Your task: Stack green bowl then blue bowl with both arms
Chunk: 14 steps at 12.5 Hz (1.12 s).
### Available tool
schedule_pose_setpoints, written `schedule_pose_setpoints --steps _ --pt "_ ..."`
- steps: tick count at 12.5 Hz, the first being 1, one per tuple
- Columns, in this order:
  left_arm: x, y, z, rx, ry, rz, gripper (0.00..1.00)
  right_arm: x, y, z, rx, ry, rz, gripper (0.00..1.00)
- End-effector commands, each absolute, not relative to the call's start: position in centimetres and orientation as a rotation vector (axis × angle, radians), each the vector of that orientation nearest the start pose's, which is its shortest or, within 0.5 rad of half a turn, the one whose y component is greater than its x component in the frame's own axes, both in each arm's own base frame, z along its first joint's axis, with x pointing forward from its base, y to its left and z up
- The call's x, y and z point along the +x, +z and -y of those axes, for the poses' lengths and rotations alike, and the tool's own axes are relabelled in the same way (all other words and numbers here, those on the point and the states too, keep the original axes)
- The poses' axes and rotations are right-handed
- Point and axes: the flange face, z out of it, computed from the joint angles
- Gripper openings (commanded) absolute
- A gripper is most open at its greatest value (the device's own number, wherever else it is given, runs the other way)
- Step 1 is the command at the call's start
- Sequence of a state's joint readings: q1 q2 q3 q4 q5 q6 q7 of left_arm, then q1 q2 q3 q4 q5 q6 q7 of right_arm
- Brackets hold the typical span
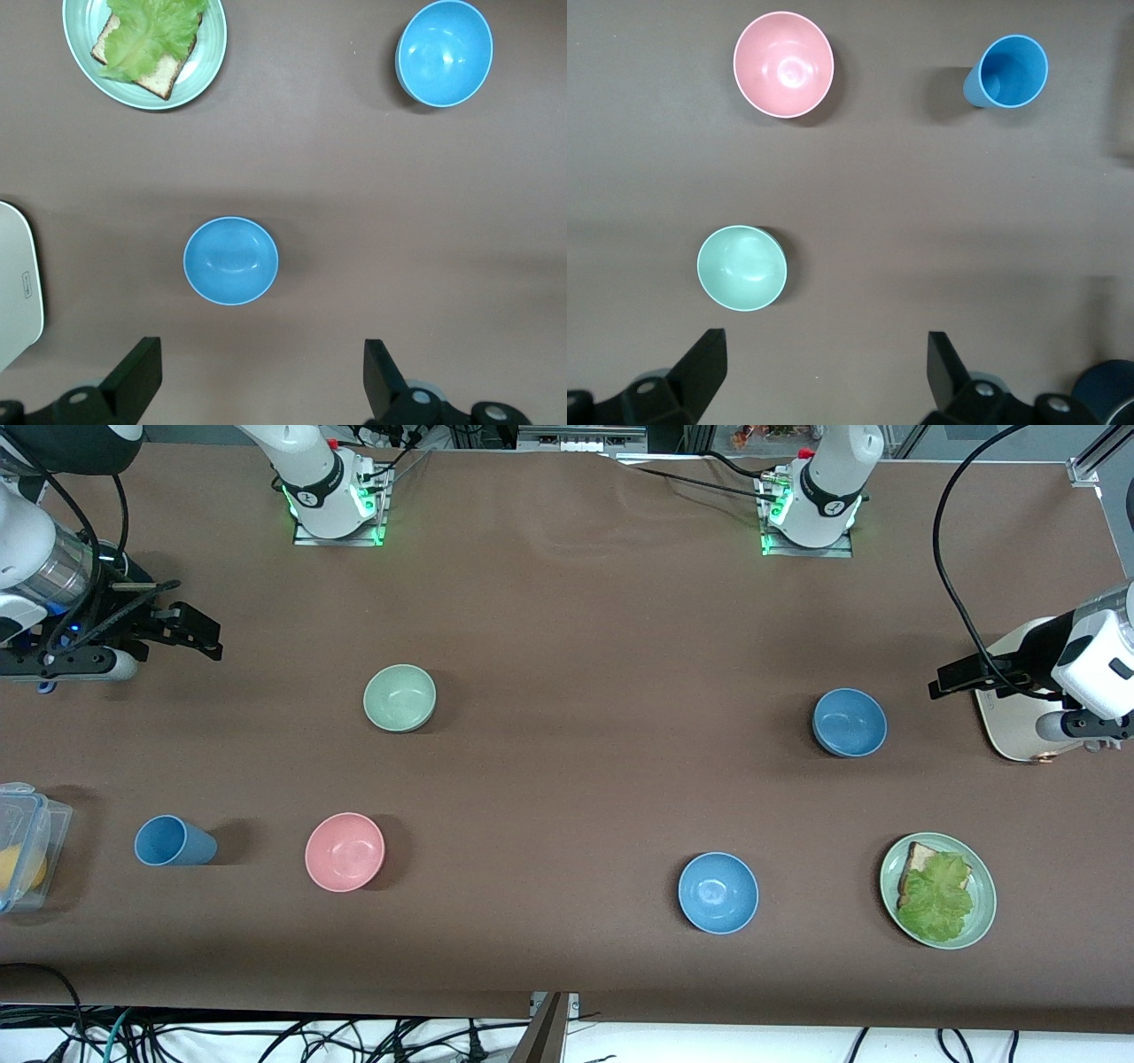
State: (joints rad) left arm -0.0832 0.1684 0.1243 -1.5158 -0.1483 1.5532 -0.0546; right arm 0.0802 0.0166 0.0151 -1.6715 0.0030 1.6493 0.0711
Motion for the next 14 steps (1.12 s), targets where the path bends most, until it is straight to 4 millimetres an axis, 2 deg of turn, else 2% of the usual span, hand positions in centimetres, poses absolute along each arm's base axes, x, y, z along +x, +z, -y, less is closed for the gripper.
schedule_pose_setpoints --steps 1,14 --pt "60.20 55.84 -0.28 -3.233 0.216 0.171 1.00 56.28 57.90 -5.17 -3.154 0.068 -0.013 1.00" --pt "60.20 55.84 -0.28 -3.233 0.216 0.171 1.00 56.44 58.18 -5.32 -3.149 0.055 -0.033 1.00"
